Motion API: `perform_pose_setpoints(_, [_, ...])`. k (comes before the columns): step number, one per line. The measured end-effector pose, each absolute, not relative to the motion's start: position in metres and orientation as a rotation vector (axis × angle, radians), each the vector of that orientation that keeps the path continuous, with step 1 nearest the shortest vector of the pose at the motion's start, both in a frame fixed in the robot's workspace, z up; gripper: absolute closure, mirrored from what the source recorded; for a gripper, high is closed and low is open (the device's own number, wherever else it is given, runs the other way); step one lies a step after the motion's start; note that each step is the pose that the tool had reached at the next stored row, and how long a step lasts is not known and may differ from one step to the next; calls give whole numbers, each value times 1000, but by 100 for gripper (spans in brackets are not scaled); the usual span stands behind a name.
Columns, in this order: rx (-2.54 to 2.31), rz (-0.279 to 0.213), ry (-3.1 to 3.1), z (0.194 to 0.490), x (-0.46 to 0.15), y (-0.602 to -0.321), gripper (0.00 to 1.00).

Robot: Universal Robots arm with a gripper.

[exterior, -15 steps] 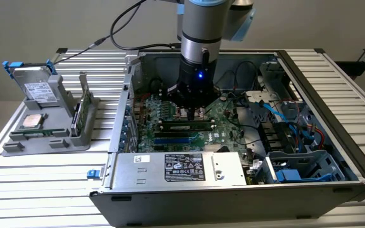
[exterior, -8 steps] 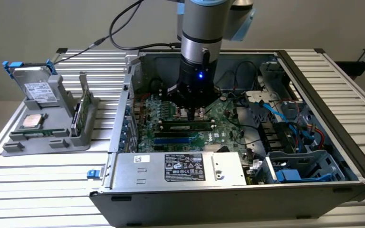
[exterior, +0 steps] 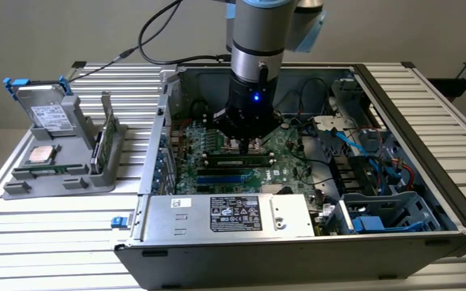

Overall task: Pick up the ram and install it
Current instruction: 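Press down the ram until it locks into place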

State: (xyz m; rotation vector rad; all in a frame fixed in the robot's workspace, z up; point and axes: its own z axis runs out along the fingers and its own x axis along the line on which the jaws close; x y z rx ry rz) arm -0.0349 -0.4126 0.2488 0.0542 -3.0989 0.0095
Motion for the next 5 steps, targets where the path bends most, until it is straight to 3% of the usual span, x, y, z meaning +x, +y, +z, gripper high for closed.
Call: perform_pose_setpoints(5, [54, 10, -3099, 249, -35, -413, 90])
